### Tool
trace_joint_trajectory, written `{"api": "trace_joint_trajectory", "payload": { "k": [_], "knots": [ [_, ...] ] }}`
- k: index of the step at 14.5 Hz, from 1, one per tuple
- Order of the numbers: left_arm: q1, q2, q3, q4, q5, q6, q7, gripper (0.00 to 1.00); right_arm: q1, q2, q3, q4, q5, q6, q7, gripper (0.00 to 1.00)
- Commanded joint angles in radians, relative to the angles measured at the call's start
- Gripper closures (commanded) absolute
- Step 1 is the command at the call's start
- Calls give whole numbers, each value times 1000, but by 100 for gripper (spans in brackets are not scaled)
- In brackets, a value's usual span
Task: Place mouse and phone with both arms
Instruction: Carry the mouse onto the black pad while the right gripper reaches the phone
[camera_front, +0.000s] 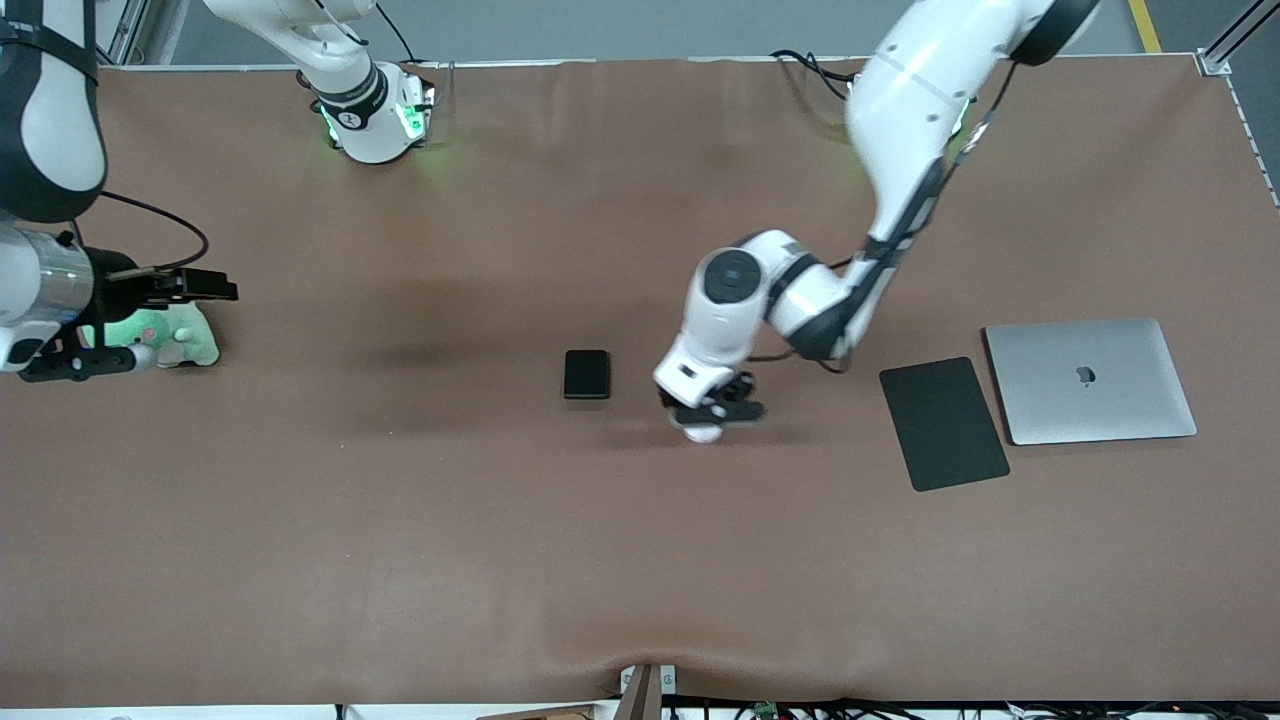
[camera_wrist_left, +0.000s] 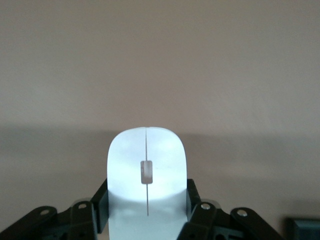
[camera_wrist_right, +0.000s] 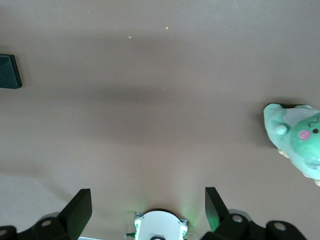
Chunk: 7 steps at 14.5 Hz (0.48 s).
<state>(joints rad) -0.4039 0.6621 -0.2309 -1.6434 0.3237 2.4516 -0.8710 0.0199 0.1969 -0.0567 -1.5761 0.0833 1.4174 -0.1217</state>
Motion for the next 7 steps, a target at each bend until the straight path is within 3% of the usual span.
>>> {"api": "trace_joint_trajectory", "payload": {
  "k": [1,4,7],
  "knots": [
    [115,-128,-15,-101,26,-83,91,100,28,1,18,-25,18,35,69,0],
    [247,-203,-16,-188,26,-103,246,100,52,21,18,-25,44,63,91,0],
    [397,-219,-18,-263,26,-91,416,100,80,38,20,-27,59,89,93,0]
  ]
}}
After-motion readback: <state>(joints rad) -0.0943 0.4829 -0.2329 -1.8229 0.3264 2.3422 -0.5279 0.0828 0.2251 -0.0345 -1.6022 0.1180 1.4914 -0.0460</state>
